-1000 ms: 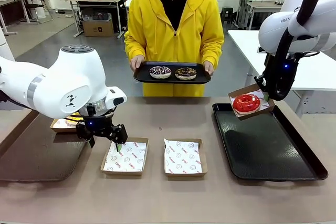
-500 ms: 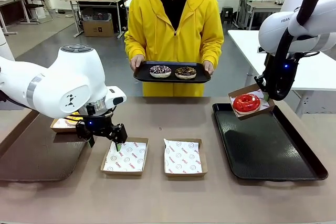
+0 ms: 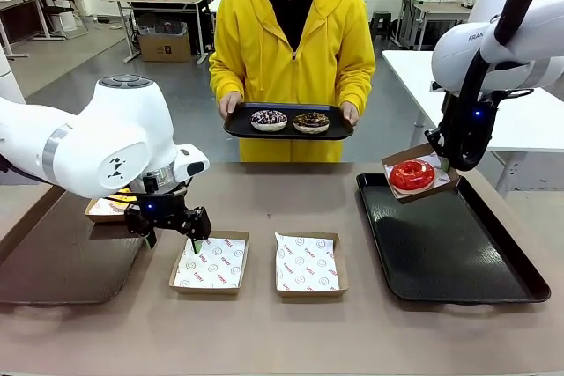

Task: Individually package the donuts and arrange them on the tray.
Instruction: Place the picked Paper togo box on the Handle tray while simultaneously picking up another Paper togo box from the table with the other hand.

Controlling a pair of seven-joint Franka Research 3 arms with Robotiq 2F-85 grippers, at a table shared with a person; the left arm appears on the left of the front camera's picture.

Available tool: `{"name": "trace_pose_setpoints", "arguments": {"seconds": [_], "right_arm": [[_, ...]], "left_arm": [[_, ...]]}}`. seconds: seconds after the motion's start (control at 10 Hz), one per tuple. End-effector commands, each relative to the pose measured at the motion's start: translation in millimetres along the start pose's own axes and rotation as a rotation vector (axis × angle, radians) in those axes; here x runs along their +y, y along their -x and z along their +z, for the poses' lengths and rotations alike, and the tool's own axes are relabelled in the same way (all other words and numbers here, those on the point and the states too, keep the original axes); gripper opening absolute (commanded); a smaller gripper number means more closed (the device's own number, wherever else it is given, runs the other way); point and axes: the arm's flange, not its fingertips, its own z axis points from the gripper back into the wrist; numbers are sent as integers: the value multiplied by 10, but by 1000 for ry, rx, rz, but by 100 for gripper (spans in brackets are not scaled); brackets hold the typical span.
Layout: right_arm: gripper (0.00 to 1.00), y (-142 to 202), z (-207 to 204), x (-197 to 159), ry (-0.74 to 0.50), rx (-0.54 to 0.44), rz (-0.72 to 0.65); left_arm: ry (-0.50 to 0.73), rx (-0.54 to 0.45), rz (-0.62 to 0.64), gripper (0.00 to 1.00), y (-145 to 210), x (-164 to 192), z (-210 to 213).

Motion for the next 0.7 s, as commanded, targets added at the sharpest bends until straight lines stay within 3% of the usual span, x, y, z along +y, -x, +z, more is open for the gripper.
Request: {"name": "trace_pose_setpoints", "arguments": {"seconds": [0.0, 0.4, 0.6], "right_arm": [[2, -59, -101, 84, -9, -22, 0], [2, -225, -335, 125, -28, -38, -13], [2, -288, -445, 134, -50, 1, -16]], "left_arm": [[44, -20, 89, 100, 71, 12, -45], [56, -5, 74, 100, 157, -1, -247], [22, -10, 71, 100, 147, -42, -321]]}}
